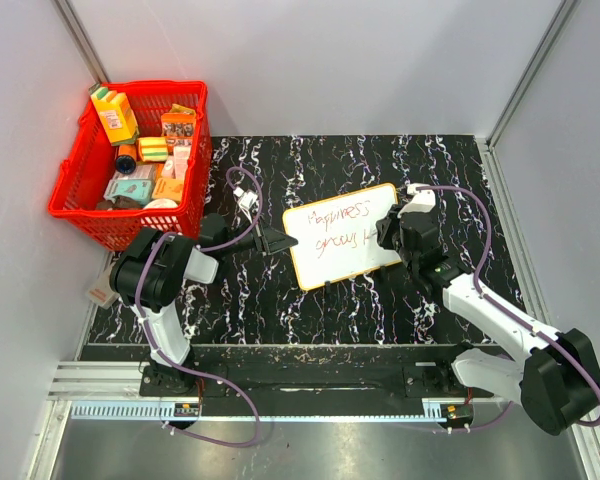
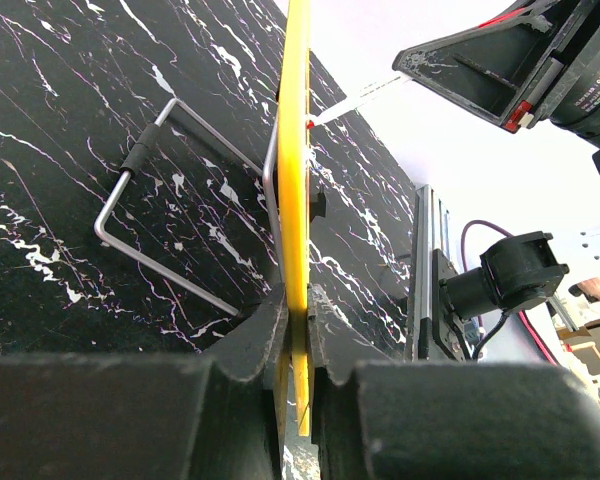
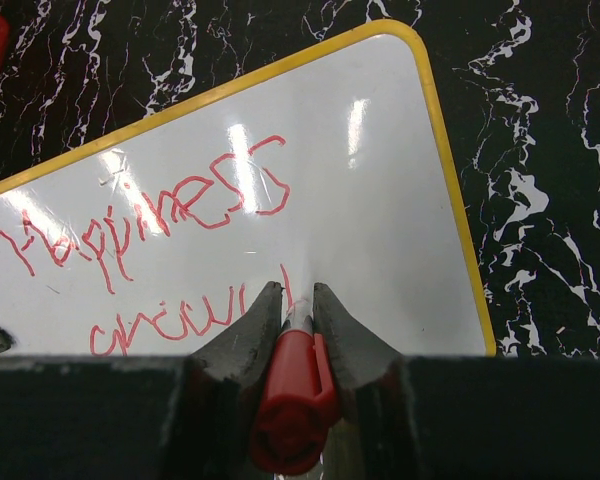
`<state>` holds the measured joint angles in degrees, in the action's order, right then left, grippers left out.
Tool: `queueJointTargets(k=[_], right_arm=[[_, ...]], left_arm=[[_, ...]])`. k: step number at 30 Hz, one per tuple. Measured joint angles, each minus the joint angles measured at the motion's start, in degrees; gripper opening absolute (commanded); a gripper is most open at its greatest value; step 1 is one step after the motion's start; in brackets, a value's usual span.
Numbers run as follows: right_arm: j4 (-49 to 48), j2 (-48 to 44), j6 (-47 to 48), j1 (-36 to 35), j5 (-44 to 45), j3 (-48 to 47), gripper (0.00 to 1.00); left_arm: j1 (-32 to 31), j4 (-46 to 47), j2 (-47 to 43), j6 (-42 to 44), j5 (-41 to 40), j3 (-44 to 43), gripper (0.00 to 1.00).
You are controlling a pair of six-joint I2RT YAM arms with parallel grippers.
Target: Write a sentence on the whiteboard
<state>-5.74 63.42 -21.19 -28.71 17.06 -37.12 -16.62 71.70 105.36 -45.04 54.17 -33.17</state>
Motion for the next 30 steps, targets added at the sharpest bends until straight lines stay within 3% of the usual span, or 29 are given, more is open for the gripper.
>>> queueJointTargets(k=[30], right_arm=[[1.07, -0.02, -0.07, 0.0, -1.18, 0.42, 0.0]], left_arm=[[0.0, 0.0, 0.0, -0.02, 0.02, 0.0, 0.0]])
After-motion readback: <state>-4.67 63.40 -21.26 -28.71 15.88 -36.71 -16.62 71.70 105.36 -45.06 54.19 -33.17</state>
